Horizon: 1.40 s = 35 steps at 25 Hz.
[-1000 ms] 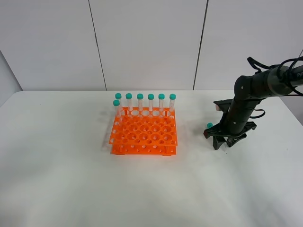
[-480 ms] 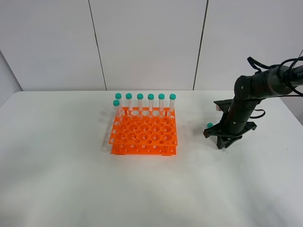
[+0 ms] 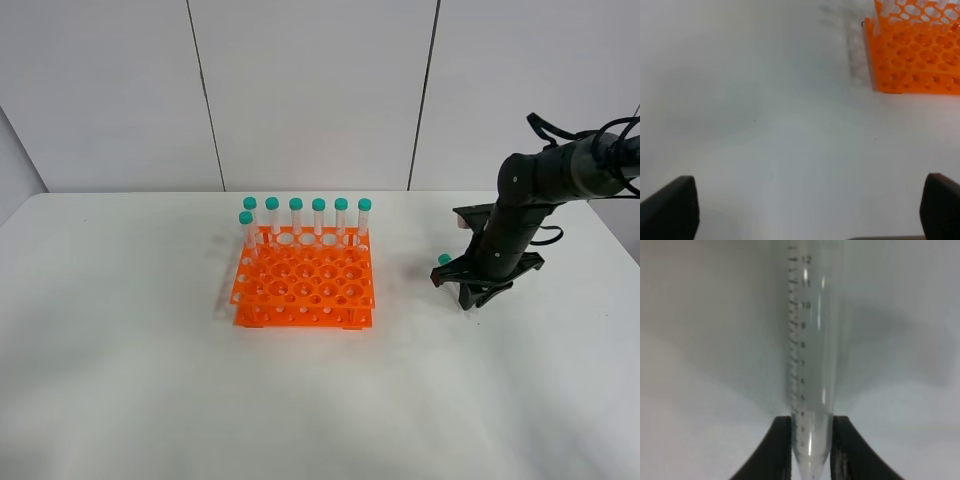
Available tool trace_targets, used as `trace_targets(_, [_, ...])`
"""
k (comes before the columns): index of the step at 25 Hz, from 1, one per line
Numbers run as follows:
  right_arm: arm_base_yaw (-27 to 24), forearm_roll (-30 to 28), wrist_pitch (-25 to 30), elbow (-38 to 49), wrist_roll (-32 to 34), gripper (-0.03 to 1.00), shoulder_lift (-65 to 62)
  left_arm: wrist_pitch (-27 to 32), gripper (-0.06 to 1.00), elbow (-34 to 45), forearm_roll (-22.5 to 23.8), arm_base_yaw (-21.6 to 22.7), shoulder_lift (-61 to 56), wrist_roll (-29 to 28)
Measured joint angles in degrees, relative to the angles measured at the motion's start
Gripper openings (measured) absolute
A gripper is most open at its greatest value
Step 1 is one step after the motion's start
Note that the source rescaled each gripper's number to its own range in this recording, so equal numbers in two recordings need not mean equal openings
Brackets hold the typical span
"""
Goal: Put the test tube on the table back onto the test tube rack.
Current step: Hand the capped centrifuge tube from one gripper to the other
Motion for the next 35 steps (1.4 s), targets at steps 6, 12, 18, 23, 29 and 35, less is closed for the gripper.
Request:
trace_targets(6, [0.0, 0.0, -0.1, 0.0, -1.3, 0.00, -6.3, 0.0, 1.00, 0.0, 0.0, 0.0, 0.0, 0.0])
trace_targets(12, [0.0, 1.3, -2.1, 0.0, -4.4, 0.00, -14.6, 0.0, 1.00, 0.0, 0.0, 0.0, 0.0, 0.0])
trace_targets(18, [0.0, 8.2, -5.5, 0.0, -12.1, 0.00, -22.6, 0.0, 1.00, 0.0, 0.0, 0.0, 0.0, 0.0])
trace_targets(23, [1.6, 14.2, -7.4, 0.0, -18.5, 0.00, -27.4, 0.0, 1.00, 0.0, 0.0, 0.0, 0.0, 0.0])
trace_targets(29, [11.2, 8.2, -10.7, 0.0, -17.3, 0.00, -28.0, 0.0, 1.00, 0.0, 0.0, 0.0, 0.0, 0.0])
trace_targets(35, [21.6, 0.4, -19.6, 0.1, -8.3, 0.00, -28.0, 0.0, 1.00, 0.0, 0.0, 0.0, 0.0, 0.0])
